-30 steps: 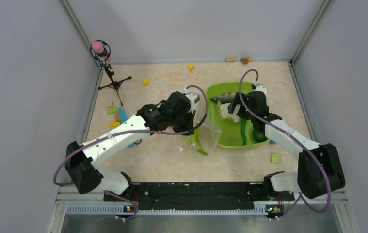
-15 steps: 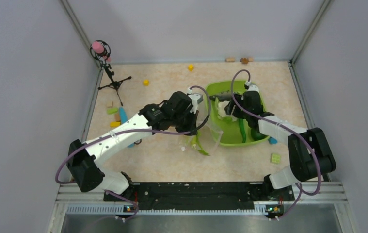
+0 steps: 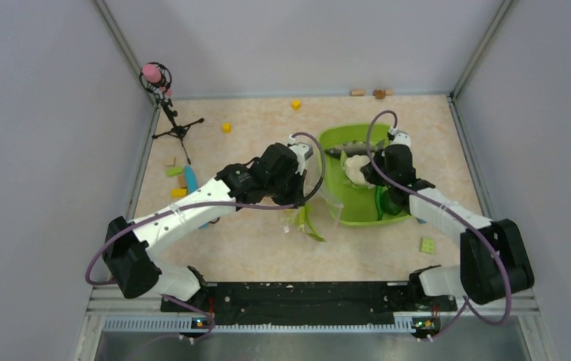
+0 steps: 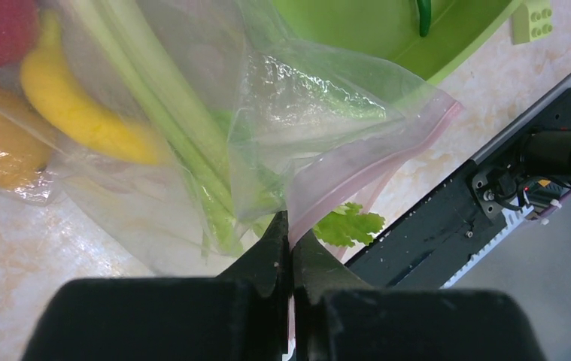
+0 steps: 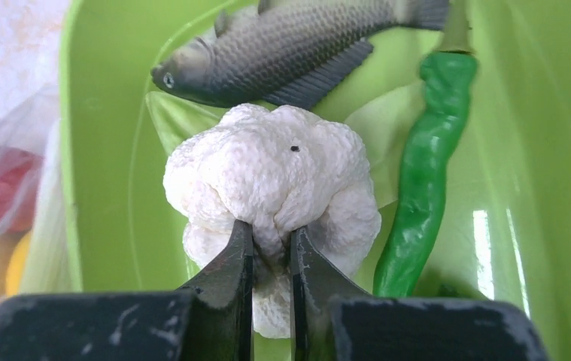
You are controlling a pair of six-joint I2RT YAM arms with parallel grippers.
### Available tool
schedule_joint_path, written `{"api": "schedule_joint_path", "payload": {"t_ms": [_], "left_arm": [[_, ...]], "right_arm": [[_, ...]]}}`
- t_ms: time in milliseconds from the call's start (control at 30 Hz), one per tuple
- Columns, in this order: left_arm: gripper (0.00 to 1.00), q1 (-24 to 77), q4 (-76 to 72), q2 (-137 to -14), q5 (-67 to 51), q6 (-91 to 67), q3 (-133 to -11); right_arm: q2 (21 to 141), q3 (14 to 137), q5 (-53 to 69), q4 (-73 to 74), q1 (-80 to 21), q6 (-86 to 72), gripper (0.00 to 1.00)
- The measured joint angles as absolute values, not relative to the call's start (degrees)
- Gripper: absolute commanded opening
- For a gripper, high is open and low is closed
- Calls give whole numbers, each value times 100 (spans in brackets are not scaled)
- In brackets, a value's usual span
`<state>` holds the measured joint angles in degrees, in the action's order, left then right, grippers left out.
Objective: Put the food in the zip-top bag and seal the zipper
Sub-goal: Pick up the fake vegetable from the bin, then place the fake vegetable in the zipper food storage bag.
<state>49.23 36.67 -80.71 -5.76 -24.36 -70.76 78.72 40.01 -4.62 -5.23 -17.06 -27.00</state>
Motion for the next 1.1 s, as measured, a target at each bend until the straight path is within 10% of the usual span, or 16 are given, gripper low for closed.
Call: {"api": "schedule_joint_path", "payload": {"t_ms": [533, 1100], "left_arm": [[0, 4923, 3551, -8012, -285, -2679, -6982], [0, 4923, 3553, -7999, 30, -3022, -6973]], "right_arm": [[4545, 3824, -34, 532, -1706, -2554, 0], [2827, 3157, 4241, 838, -1706, -3371, 0]]}}
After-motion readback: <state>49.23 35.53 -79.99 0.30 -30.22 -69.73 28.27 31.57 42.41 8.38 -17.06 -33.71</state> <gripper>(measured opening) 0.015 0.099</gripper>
